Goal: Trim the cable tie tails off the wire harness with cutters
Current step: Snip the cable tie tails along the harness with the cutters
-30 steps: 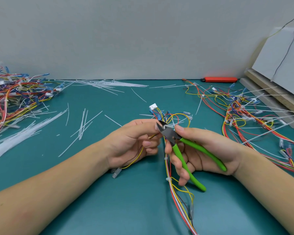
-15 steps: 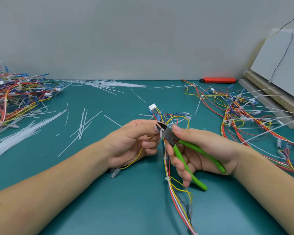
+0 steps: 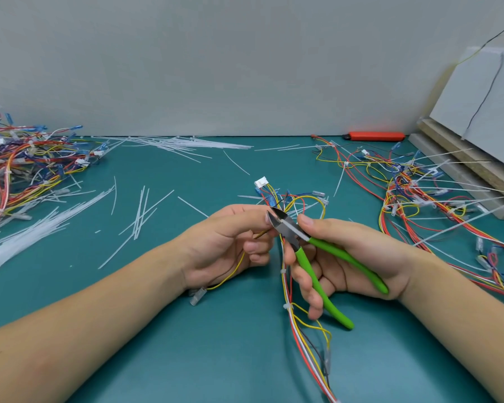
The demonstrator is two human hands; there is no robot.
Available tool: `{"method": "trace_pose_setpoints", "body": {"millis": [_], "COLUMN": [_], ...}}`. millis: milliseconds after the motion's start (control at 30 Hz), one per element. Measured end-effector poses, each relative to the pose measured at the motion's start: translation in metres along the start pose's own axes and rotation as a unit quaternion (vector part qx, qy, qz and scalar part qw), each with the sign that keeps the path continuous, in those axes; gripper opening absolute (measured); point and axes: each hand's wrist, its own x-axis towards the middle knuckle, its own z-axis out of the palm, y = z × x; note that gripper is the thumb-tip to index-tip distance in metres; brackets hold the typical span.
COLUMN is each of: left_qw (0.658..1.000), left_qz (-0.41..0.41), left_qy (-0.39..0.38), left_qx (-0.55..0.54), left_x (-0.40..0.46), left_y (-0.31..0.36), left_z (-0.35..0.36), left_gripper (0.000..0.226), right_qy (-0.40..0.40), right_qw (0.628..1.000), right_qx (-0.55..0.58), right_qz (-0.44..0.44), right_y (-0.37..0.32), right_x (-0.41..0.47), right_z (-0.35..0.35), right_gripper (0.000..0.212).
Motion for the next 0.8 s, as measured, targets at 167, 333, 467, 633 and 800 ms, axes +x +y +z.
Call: {"method": "trace_pose_setpoints", "body": {"millis": [167, 333, 467, 633, 800], "left_qw": [1.0, 1.0, 1.0, 1.0, 0.999], "left_qz": [0.001, 0.001, -0.001, -0.007, -0.009], "left_qy": [0.008, 0.019, 0.021, 0.027, 0.023], "left_qx": [0.0, -0.012, -0.003, -0.014, -0.022], "left_x": [0.0, 0.001, 0.0, 0.001, 0.001], "left_y": [0.0, 0.0, 0.0, -0.002, -0.003], "left_z": [-0.001, -0.002, -0.001, -0.006, -0.007], "left_gripper": [0.023, 0.027, 0.017, 0.009, 0.01], "right_qy": [0.009, 0.027, 0.014, -0.005, -0.01], "right_qw": [1.0, 0.999, 1.0, 1.0, 1.0], "right_qx": [-0.005, -0.019, -0.004, 0.02, 0.015], "right_qz": [-0.003, -0.01, -0.015, -0.001, 0.001], "right_y": [-0.001, -0.001, 0.0, 0.001, 0.001], "right_x": [0.002, 0.004, 0.004, 0.002, 0.002], "right_z": [0.003, 0.007, 0.005, -0.004, -0.005], "right_gripper": [0.048, 0.046, 0.048, 0.051, 0.05]}}
